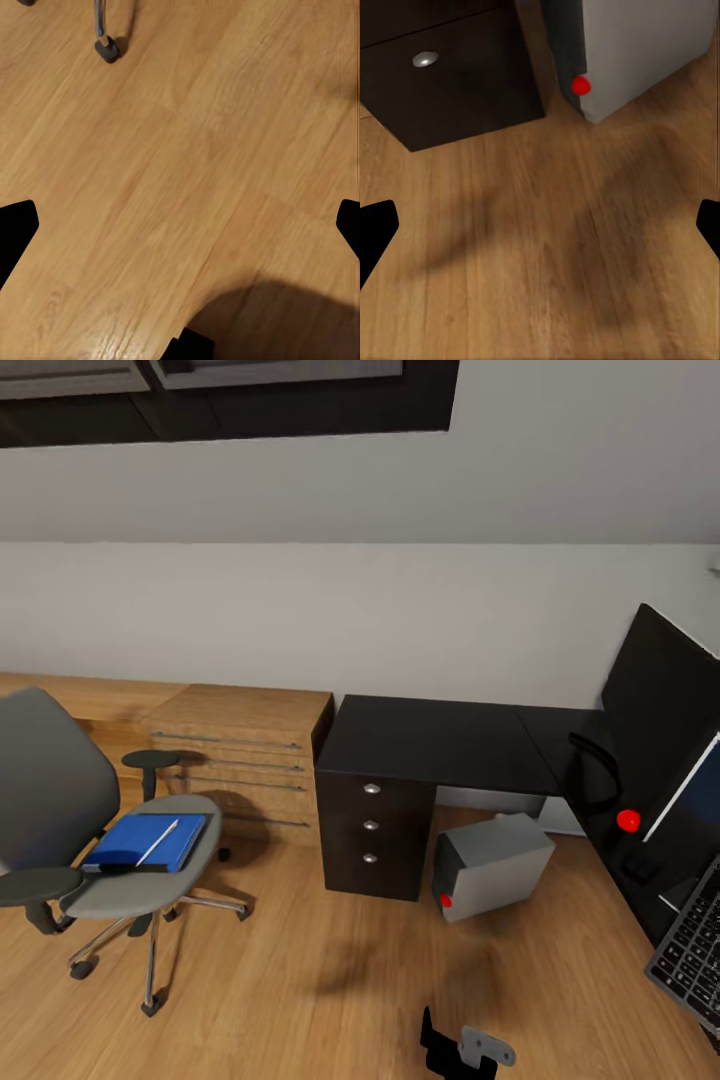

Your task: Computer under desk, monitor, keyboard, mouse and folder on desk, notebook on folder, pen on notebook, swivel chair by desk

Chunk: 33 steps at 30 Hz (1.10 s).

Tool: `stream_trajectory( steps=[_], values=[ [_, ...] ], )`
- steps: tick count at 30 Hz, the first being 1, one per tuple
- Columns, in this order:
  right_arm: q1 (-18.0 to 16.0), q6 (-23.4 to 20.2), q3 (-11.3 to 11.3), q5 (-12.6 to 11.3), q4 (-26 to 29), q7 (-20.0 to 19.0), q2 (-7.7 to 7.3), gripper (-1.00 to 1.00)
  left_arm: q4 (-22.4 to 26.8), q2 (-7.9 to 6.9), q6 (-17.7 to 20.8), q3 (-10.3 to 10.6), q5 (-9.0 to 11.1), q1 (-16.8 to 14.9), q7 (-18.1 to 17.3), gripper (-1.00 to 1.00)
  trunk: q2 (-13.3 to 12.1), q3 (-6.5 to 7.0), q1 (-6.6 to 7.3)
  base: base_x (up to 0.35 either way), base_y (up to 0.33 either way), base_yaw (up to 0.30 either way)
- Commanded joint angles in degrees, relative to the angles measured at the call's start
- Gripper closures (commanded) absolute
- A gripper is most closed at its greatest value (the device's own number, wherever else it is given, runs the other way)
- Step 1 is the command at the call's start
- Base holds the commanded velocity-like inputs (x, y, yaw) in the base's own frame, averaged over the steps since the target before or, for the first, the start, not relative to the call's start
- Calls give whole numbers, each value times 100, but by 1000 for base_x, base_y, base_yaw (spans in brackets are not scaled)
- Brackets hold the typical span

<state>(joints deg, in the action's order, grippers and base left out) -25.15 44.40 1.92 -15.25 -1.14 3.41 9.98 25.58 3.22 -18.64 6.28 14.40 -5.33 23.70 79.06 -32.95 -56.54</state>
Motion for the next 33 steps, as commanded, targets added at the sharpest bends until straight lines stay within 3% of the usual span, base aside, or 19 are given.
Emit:
stream_trajectory(
  steps=[1,15,33],
  values=[
    [-7,21,19,31,-13,28,2,-100,0,-5,-25,48,54,-3,39,-100,-39,17,23,0,0,-197],
    [-7,25,19,31,-15,28,2,-100,0,1,-26,48,54,-3,39,-100,-600,300,330,0,0,-211],
    [-7,16,19,31,-18,28,2,-100,0,1,-26,48,54,-3,39,-100,-1322,624,726,0,0,-13]
  ],
)
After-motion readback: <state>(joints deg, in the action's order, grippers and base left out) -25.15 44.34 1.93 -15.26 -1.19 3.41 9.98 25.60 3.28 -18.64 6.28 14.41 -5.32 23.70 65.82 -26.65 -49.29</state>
